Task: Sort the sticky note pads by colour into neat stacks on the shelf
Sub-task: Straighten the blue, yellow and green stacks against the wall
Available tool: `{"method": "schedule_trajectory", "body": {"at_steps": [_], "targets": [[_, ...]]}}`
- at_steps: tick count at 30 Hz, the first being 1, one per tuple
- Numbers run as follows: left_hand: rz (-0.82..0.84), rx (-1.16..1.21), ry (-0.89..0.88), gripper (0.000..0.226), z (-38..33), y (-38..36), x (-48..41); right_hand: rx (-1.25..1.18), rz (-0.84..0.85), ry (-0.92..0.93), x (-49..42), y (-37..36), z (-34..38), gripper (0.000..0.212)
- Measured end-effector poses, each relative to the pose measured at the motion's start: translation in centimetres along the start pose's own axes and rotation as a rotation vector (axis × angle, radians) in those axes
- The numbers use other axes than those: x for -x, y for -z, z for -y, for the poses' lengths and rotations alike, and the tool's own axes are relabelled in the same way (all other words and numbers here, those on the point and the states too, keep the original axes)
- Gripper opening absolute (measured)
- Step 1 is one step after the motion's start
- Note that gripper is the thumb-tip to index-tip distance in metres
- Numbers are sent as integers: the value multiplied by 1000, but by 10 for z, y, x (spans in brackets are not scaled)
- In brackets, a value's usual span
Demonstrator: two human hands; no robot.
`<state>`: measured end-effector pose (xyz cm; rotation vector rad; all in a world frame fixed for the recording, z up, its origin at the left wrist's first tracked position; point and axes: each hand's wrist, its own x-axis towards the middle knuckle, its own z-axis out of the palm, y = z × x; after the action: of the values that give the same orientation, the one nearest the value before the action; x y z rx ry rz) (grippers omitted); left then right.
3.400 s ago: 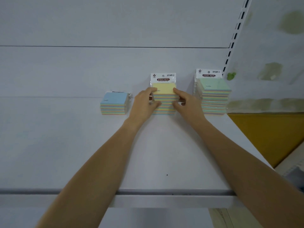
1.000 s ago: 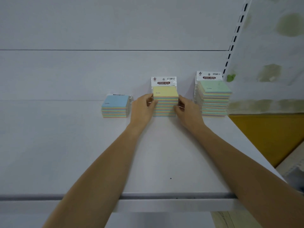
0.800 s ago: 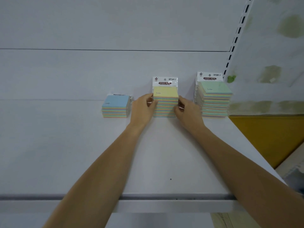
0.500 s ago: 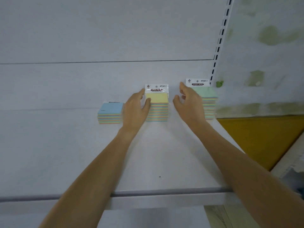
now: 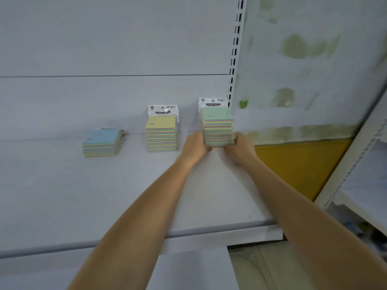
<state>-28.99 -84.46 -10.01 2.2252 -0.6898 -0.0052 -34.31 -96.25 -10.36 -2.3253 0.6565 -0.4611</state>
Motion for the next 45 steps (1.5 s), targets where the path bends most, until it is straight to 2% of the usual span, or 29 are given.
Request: {"method": "schedule_trajectory", "body": {"at_steps": [4,8,14,20,28,31,33,36,45], "targets": [[-72,82,2,19,13,-12,-9,-20,-44,10,-8,-12,-8,27],[-114,78,10,25,18,-15,-19,-27,-30,39,-15,-9,-10,23],[-176,67,19,25,22,-20,-26,-127,-59,90,-13,-10,-17,25],[-188,69,39,17,22,-21,-27,-160,-66,75,-16,-11,-17,20],[-179,65,41,20,23,-22,-27,-185,-49,86,-20,-14,-20,24],[-181,51,43,8,19,-21,-26,-156,-94,113,-18,-14,-18,26],[-227,65,31,10,17,-19,-27,-170,-137,162,-16,-13,-15,27],[-323,147,-21,28,13,-17,-29,-197,-166,200,-14,-12,-12,26],[-343,189,-74,28,18,-15,-30,-224,-167,158,-17,-10,-8,30]]}}
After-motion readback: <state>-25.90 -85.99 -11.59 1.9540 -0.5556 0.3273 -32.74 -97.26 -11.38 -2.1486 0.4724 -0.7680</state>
